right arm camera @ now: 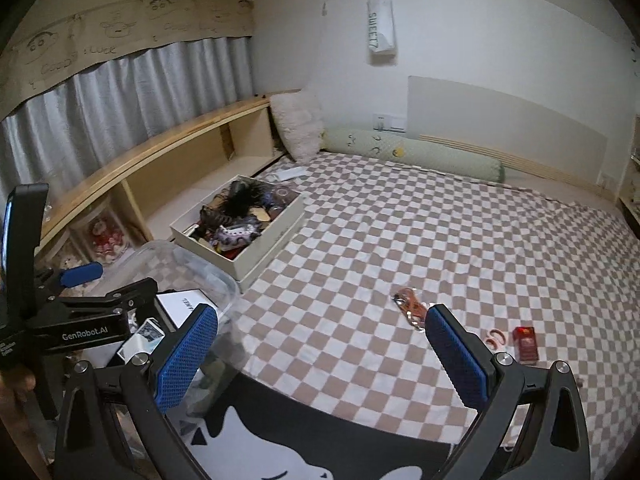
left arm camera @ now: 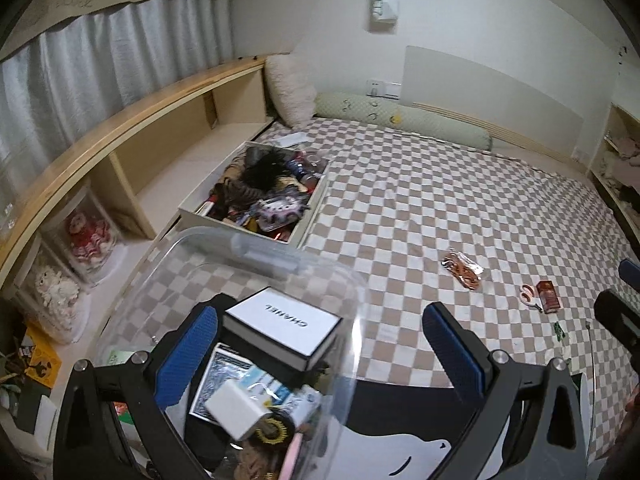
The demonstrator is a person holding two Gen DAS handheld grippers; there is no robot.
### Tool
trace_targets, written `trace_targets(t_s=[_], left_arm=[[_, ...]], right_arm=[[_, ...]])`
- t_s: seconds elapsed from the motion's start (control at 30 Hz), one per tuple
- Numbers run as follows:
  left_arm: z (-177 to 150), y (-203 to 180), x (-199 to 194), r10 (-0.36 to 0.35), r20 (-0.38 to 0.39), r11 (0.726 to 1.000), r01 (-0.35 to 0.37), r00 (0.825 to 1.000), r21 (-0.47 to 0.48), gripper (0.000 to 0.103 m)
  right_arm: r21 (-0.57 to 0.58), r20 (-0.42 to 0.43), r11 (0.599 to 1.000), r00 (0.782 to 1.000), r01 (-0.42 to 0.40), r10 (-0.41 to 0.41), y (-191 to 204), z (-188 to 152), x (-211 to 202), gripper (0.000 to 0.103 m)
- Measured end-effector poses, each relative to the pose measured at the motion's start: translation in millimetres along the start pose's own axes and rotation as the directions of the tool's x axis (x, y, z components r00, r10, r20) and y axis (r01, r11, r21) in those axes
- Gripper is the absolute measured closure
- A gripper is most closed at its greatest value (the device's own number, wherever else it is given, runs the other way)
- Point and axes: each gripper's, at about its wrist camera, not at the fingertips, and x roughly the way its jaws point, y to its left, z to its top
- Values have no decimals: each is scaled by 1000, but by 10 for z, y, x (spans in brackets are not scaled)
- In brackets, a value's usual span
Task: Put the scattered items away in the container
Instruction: 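Withdraw both open tools from the container back over the bed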
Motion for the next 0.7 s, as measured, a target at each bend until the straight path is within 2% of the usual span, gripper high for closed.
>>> trace_targets(t_s=[0.23, 0.37, 0.7], left_arm=[[41, -335, -87, -42, 32, 998, 40, 999, 48, 0], [51, -492, -152, -93, 67, 994, 89, 993, 59, 0], [100, -807, -355, -214, 172, 976, 202, 962, 85, 0]], right_arm=[[22, 21, 999, 999, 47, -47, -230, -84, -174, 0], [45, 49, 997, 997, 65, -67, -371, -142, -288, 0], [116, 110, 987, 987, 107, -120, -728, -256, -539, 0]])
